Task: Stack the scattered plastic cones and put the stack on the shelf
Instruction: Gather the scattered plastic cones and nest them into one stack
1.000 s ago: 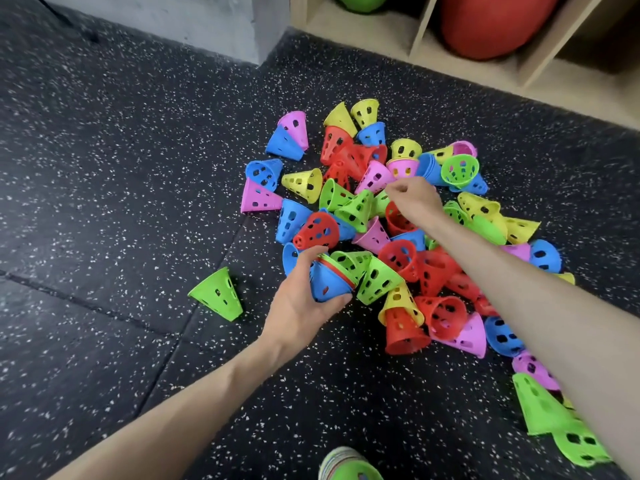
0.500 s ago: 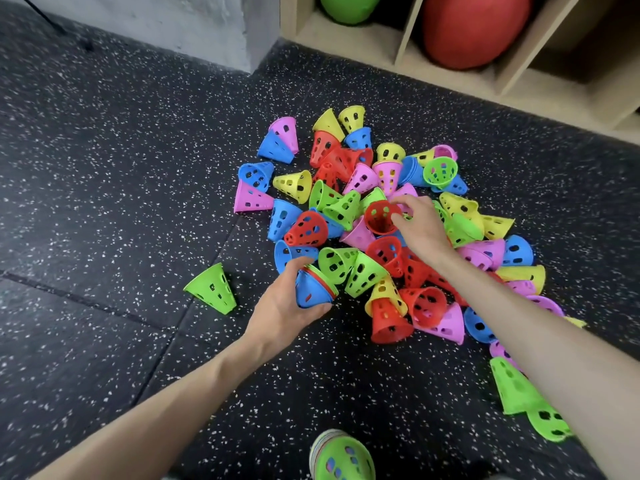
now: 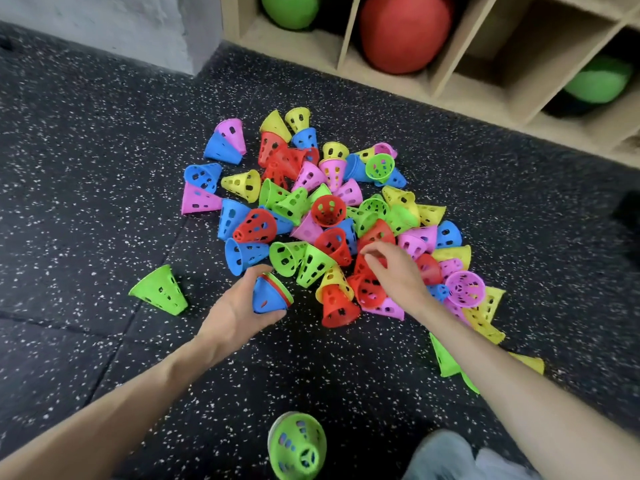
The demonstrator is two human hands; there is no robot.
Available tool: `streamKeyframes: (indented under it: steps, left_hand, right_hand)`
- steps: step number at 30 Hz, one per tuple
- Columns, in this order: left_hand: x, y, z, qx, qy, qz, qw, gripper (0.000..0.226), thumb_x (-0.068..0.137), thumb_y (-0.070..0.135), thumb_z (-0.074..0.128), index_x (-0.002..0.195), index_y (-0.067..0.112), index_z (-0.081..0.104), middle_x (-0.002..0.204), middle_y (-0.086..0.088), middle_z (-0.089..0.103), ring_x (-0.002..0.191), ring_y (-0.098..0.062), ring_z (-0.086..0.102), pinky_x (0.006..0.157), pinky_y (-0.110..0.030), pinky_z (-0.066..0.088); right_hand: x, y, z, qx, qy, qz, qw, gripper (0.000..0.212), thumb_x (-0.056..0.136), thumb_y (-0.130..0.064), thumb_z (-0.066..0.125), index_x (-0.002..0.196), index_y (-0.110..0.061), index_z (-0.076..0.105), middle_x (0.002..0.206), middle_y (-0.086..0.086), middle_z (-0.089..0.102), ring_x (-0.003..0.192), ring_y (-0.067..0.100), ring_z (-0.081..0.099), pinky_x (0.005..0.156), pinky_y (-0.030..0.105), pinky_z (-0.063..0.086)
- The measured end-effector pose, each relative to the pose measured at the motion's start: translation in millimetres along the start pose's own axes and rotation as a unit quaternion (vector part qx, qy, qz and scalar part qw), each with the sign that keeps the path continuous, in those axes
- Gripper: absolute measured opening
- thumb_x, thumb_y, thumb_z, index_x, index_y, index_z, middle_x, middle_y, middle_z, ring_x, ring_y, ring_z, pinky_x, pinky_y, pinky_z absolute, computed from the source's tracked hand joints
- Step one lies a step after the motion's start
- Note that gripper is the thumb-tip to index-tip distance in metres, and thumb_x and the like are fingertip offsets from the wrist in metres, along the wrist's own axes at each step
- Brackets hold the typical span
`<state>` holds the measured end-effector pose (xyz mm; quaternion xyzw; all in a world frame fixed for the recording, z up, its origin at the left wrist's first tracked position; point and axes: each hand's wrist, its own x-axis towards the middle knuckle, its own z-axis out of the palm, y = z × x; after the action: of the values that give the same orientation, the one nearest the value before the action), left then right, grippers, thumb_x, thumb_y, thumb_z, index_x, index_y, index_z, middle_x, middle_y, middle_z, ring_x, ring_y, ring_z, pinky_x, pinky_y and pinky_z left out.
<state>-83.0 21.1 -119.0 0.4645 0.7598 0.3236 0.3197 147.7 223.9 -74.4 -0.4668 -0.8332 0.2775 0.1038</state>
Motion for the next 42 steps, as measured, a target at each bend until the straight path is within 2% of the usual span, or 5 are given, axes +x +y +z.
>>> streamKeyframes:
  steps: [16,23,30,35,42]
  left_hand:
    - [-13,96,73,0.006,-0.07,0.136,0.988,0.077,0.082,0.059,0.075,0.143,0.041,0.033,0.116,0.01,0.061,0.098,-0.013,0.062,0.086,-0.037,0.053]
    - [-19,113,94,0.034,-0.106,0.158,0.981,0.075,0.084,0.058,0.074,0.144,0.041,0.033,0.098,0.017,0.057,0.083,-0.006,0.052,0.072,-0.026,0.043]
    - [-23,124,103,0.047,-0.113,0.151,0.981,0.074,0.083,0.057,0.075,0.143,0.044,0.033,0.111,0.024,0.054,0.095,-0.003,0.052,0.082,-0.026,0.045]
    - [-25,126,103,0.06,-0.121,0.143,0.98,0.076,0.083,0.057,0.075,0.144,0.046,0.032,0.114,0.029,0.052,0.098,0.006,0.052,0.086,-0.022,0.045]
    - [-29,125,102,0.066,-0.136,0.134,0.979,0.077,0.084,0.06,0.073,0.146,0.047,0.029,0.12,0.022,0.055,0.1,-0.001,0.053,0.092,-0.025,0.048]
  right_hand:
    - [-122,130,-93,-0.058,0.207,0.164,0.963,0.021,0.096,-0.016,0.064,0.101,-0.034,0.073,0.096,-0.006,0.066,0.095,0.021,0.058,0.087,0.027,0.036]
    - [-156,164,-85,0.063,0.056,0.288,0.954,0.027,0.093,-0.031,0.07,0.119,-0.035,0.063,0.094,-0.005,0.073,0.082,0.012,0.065,0.071,0.031,0.046]
    - [-133,159,-76,0.108,0.163,0.307,0.931,0.017,0.096,-0.013,0.065,0.108,-0.021,0.073,0.104,-0.009,0.059,0.1,0.013,0.056,0.085,0.03,0.044]
    - [-128,167,-82,0.111,0.209,0.289,0.928,0.02,0.096,-0.006,0.062,0.107,-0.023,0.066,0.086,-0.002,0.067,0.063,0.014,0.057,0.064,0.033,0.046]
    - [-121,178,-116,0.084,0.249,0.237,0.935,0.028,0.096,-0.014,0.067,0.124,-0.018,0.065,0.102,-0.013,0.067,0.097,0.016,0.065,0.092,0.034,0.046]
